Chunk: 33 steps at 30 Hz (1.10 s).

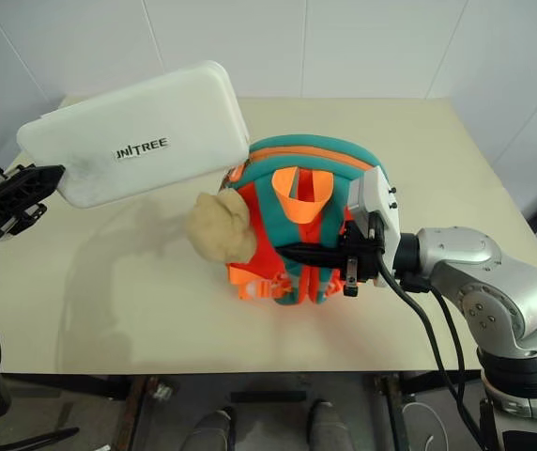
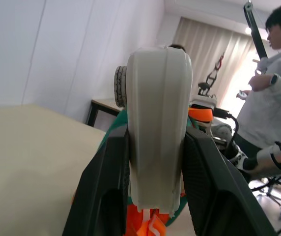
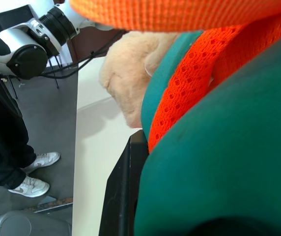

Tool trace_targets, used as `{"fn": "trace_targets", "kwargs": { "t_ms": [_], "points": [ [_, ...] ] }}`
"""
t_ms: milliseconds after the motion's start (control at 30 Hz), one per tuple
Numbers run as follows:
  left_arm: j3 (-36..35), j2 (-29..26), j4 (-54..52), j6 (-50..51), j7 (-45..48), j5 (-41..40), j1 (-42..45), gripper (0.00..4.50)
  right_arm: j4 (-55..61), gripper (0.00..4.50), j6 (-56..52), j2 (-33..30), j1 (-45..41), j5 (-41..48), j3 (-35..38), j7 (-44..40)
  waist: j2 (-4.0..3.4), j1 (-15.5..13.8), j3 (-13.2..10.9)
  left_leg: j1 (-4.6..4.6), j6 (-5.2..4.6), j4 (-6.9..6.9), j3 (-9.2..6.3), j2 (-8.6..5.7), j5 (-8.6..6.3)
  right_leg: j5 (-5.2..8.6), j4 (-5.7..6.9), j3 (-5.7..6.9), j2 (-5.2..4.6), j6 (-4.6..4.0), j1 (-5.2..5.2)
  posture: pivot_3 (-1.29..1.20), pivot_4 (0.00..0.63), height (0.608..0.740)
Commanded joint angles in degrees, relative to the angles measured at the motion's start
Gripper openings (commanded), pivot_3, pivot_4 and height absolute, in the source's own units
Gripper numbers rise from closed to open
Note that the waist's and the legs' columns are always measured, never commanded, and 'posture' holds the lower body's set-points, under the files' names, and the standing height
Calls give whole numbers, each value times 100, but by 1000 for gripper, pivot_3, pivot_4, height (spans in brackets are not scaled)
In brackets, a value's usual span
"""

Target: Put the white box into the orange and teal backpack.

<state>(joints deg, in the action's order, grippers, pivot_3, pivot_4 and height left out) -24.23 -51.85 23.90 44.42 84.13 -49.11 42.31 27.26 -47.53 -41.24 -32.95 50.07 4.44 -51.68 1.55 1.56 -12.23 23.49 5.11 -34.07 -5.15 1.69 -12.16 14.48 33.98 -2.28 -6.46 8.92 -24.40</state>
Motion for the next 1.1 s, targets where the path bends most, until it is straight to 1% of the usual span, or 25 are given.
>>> {"fn": "trace_targets", "kwargs": {
  "t_ms": [33, 133, 300, 567, 800, 933, 1100],
  "points": [
    [81, -182, -296, 113, 50, -27, 172, 1163, 27, 0, 155, -12, -69, -32, 21, -42, 0, 5, 0, 0, 0, 0, 0, 0, 0, 0, 0, 0, 0, 0, 0, 0, 150, 740],
    [254, -292, -298, 10, 12, 148, 359, 1163, -34, 0, 190, -10, -103, -88, -25, -85, 0, 5, 0, -1, -1, 1, 0, 1, 0, 1, 2, 1, 1, -2, -1, 0, 150, 740],
    [327, -488, -61, -144, 101, 341, 547, 1163, -69, 0, 216, -16, -103, -100, -25, -101, 0, 5, 0, -1, -1, 1, 0, 1, 0, 1, 2, 0, 1, -1, 0, 0, 150, 740],
    [420, -990, 262, -225, 423, 544, 628, 1163, -156, 0, 285, -28, -59, -152, -30, -134, 0, 12, 0, -3, -1, 1, 0, 1, -1, 1, 4, 0, 2, -2, 0, 0, 150, 740],
    [466, -1403, 731, -519, 779, 759, 571, 1163, -257, 0, 347, 39, -65, -222, -103, -175, 0, 11, 0, -3, -1, 1, 0, 1, -1, 2, 5, 0, 2, -3, -1, 0, 150, 740],
    [493, -1530, 867, -615, 837, 669, 487, 1163, -319, 0, 390, 70, -74, -253, -139, -212, 0, 11, 0, -2, -3, 2, 0, 2, -2, 3, 4, 0, 2, -4, -2, 0, 150, 740],
    [499, -1556, 881, -692, 837, 437, 249, 1163, -406, 0, 430, 137, -109, -341, -184, -280, 0, 12, 0, -3, -3, 2, 1, 2, -2, 3, 7, 0, 2, -4, -2, 0, 150, 740]
  ]
}}
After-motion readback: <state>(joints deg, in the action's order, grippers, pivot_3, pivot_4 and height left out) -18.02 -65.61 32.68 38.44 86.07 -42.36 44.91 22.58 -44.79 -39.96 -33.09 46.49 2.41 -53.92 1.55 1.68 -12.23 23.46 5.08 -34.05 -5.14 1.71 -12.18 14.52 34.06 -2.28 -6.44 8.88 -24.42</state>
